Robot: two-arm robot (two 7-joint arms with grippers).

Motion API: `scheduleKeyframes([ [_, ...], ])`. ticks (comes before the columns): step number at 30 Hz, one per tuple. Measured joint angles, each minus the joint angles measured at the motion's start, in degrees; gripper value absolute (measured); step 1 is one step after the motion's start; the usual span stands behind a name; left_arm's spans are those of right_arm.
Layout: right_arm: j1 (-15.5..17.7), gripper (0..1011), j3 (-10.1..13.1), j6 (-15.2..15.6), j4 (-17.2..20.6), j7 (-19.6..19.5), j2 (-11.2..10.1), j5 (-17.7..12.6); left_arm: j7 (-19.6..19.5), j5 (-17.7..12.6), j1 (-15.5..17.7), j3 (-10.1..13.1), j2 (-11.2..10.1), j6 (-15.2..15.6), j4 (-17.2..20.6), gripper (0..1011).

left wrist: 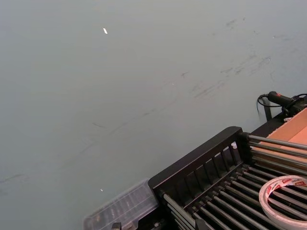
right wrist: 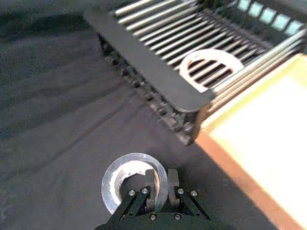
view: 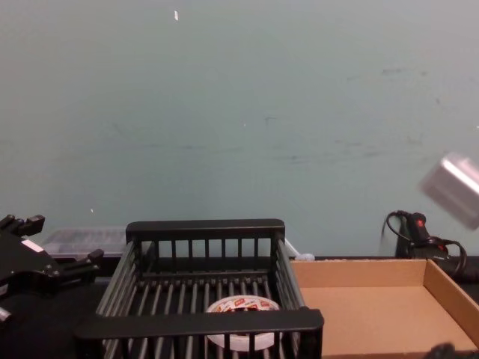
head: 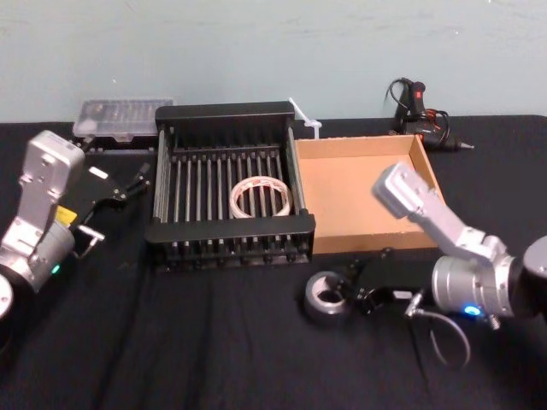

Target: Pick up the white tape and place it into the black box , Pick up the silver tape and place it into the brown box.

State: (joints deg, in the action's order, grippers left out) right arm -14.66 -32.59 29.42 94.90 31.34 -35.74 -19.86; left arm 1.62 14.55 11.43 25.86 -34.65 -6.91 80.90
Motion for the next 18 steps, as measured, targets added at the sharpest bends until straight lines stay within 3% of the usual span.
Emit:
scheduleKeyframes([
  [9,0.58,168,4.07,-0.86,1.17,-4.02,-0.47,-1.29,0.00,0.00,0.00,0.00,0.00,0.00,0.00,1001],
  [18,-1.75,168,7.19,-0.41,-2.97,-8.69,2.58,-0.88,0.00,0.00,0.00,0.00,0.00,0.00,0.00,1001],
])
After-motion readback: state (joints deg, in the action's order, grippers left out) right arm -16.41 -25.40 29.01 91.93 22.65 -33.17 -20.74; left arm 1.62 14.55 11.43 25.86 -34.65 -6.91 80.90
